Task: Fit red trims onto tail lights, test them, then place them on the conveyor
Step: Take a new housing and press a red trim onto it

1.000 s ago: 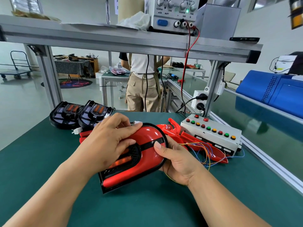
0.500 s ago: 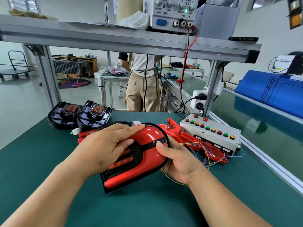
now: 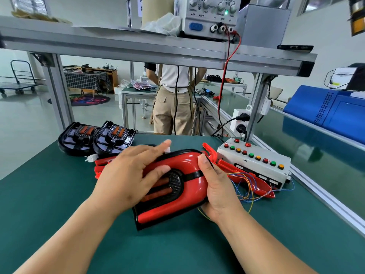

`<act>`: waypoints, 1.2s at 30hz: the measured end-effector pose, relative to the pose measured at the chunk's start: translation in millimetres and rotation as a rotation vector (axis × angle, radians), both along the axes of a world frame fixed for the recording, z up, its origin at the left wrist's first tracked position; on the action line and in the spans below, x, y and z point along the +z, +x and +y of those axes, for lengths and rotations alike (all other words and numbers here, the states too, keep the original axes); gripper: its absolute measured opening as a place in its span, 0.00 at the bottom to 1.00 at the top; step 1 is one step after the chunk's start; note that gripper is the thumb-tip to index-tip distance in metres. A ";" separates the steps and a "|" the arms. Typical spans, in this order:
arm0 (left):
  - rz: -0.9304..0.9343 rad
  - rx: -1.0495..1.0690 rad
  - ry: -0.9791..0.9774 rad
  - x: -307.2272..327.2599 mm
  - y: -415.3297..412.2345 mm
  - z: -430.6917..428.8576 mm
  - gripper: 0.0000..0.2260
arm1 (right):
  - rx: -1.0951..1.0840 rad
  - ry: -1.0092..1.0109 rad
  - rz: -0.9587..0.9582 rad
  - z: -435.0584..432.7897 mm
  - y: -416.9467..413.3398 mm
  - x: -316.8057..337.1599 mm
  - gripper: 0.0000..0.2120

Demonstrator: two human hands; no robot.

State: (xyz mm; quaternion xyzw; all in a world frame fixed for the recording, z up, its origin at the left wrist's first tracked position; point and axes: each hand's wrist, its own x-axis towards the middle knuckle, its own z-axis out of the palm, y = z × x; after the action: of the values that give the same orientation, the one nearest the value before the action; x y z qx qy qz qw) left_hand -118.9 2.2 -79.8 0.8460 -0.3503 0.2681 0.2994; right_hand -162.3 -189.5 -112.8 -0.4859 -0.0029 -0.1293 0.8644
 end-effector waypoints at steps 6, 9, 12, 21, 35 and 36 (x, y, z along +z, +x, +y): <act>0.676 -0.115 -0.720 -21.4 -10.6 -15.2 0.35 | -0.041 0.175 0.047 -9.8 -0.5 7.2 0.26; 0.820 -0.254 -0.994 -20.5 -19.1 -31.9 0.32 | -0.033 0.106 0.007 -6.7 -1.2 5.1 0.28; 0.809 -0.286 -1.077 -13.8 -23.4 -33.4 0.21 | -0.036 0.066 -0.011 -6.8 -2.2 4.9 0.24; 0.749 -0.298 -1.069 -15.9 -25.1 -30.4 0.09 | -0.040 0.064 0.013 -3.3 -4.7 6.2 0.27; 0.814 -0.333 -1.152 -12.3 -20.6 -33.8 0.06 | -0.130 0.036 -0.015 -2.5 -2.7 6.1 0.18; 0.817 -0.329 -1.156 -12.4 -20.0 -33.9 0.06 | -0.144 0.023 -0.011 -2.1 -2.5 6.2 0.19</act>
State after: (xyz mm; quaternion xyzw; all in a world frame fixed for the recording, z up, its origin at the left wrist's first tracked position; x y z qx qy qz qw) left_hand -138.8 -31.7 -92.2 0.5214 -0.1356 0.0243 0.8421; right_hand -164.8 -191.6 -106.6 -0.4744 0.0286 -0.1937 0.8583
